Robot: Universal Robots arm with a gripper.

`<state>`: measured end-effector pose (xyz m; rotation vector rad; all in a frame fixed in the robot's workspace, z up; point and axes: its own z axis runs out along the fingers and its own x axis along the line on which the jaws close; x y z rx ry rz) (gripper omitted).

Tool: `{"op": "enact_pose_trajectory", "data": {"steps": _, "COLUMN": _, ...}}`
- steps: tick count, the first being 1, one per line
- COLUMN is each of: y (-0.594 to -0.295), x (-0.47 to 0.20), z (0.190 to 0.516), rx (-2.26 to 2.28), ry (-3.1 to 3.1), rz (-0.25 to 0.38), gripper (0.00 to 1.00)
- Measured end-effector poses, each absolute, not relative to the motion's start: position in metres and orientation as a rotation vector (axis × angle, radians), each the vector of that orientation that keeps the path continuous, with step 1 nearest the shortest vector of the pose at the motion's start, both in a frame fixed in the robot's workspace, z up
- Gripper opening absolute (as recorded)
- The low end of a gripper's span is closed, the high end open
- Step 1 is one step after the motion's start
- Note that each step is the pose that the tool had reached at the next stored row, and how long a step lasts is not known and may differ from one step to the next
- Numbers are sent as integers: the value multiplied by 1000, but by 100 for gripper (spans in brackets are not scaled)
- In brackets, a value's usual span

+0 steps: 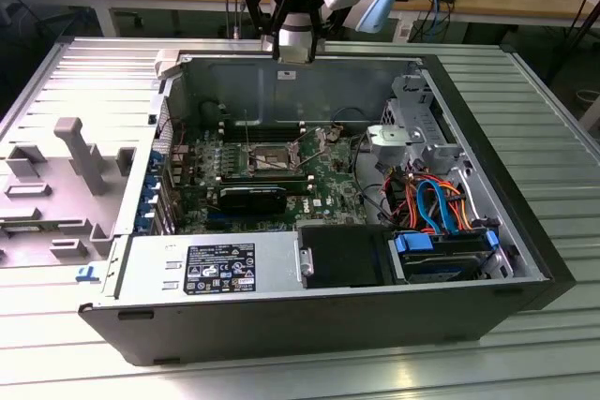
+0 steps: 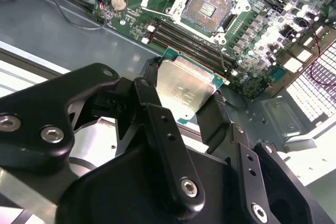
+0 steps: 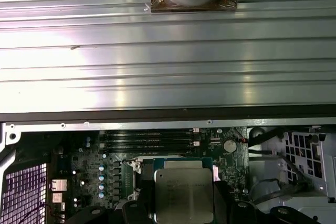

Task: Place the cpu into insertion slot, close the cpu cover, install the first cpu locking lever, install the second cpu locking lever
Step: 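Place the cpu into insertion slot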

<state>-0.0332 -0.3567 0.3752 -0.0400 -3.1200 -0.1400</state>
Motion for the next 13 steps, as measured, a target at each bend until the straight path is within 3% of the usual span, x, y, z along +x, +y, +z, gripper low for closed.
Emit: {"op": "enact_pose_trajectory", "data": {"steps": 13, "y": -357, "x": -33, "z": 372, "rx": -40, "ry": -3120, "rz": -140, "gripper": 54}}
